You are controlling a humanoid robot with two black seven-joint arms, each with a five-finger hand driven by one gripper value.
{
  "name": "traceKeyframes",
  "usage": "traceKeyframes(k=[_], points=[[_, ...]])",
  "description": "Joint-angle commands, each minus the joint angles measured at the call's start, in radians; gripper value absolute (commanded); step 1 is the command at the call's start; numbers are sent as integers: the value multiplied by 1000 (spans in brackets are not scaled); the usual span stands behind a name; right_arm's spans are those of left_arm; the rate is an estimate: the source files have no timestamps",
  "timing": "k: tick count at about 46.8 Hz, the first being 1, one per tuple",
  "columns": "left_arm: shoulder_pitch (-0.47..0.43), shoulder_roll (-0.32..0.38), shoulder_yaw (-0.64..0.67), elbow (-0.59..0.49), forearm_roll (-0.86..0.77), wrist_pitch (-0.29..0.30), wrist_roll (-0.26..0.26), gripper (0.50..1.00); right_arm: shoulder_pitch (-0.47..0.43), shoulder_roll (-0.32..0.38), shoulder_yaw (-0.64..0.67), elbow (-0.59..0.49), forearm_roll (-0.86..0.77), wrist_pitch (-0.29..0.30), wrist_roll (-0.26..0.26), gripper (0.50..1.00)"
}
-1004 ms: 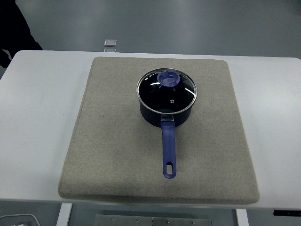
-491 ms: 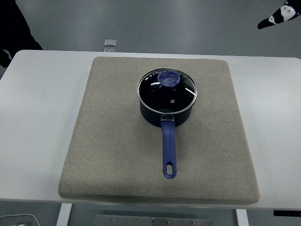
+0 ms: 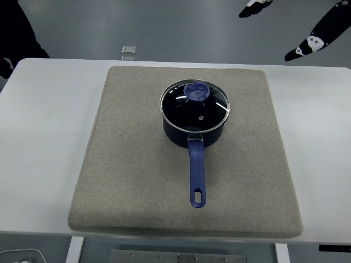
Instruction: Lift the pot lid and place it to the right of the pot.
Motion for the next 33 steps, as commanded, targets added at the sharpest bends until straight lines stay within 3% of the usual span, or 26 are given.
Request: traceKeyframes(k=[1, 14, 27, 33], points=[[-1, 0, 0, 1, -1, 0, 0, 1000, -20, 14, -2, -1, -7, 0, 0, 911], [-1, 0, 0, 1, -1, 0, 0, 1000, -73, 21, -11, -15, -19, 0, -3, 911], [-1, 0, 0, 1, 1, 0, 0, 1000, -97, 85, 3, -44, -28, 0, 5, 911], [0, 0, 0, 1, 1, 0, 0, 1000, -115, 131, 0, -46, -44, -83, 7, 911]])
